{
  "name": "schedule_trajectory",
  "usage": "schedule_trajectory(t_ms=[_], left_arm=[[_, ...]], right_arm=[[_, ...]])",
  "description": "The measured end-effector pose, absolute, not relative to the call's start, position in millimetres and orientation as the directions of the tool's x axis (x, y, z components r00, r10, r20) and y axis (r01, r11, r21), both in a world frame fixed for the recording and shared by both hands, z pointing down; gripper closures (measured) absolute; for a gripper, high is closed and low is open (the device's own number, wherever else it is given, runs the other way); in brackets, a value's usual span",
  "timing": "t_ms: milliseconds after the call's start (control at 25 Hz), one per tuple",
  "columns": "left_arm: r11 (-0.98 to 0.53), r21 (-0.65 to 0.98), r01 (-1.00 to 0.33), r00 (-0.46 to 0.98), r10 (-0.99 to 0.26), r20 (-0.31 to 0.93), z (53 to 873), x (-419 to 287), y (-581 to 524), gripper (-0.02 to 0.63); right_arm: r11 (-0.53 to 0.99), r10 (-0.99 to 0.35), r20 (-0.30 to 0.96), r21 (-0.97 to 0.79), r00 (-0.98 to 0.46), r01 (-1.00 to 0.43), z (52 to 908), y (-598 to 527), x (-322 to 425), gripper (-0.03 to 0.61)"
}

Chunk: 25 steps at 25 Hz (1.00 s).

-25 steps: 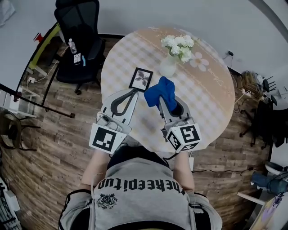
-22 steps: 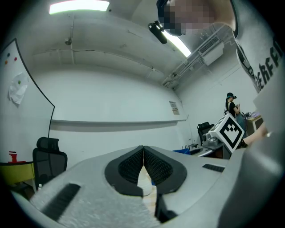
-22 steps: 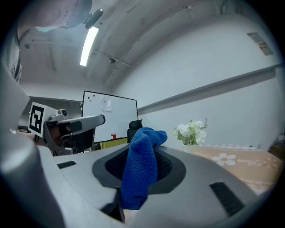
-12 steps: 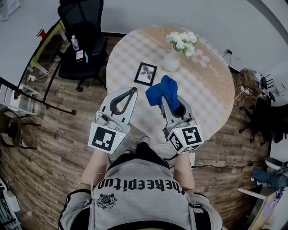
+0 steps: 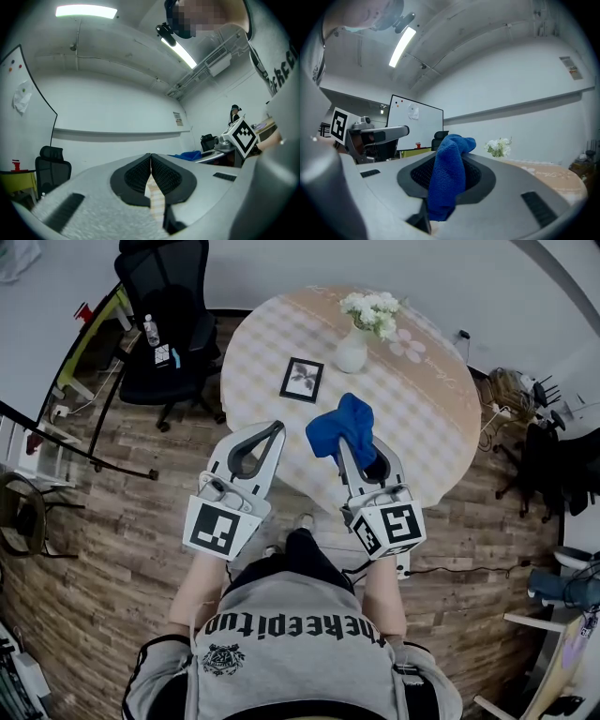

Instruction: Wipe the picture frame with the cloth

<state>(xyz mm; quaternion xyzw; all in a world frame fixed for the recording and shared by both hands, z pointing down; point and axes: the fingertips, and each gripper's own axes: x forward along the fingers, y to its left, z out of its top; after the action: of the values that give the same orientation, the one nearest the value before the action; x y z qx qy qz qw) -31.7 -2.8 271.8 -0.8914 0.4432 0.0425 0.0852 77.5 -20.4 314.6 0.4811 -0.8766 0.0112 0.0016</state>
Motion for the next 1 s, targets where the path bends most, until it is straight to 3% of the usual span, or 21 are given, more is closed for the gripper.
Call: schedule_trajectory(t_ms=[1000], left_arm=[[-0.616, -0.128, -0.778, 0.629, -0.756, -0.184, 262.3, -37.7, 59.3, 0.595]], right_arm=[[0.534, -0.845, -0.028, 0.011, -0.534, -0.845, 301.9, 48.1, 62.0, 0.48]])
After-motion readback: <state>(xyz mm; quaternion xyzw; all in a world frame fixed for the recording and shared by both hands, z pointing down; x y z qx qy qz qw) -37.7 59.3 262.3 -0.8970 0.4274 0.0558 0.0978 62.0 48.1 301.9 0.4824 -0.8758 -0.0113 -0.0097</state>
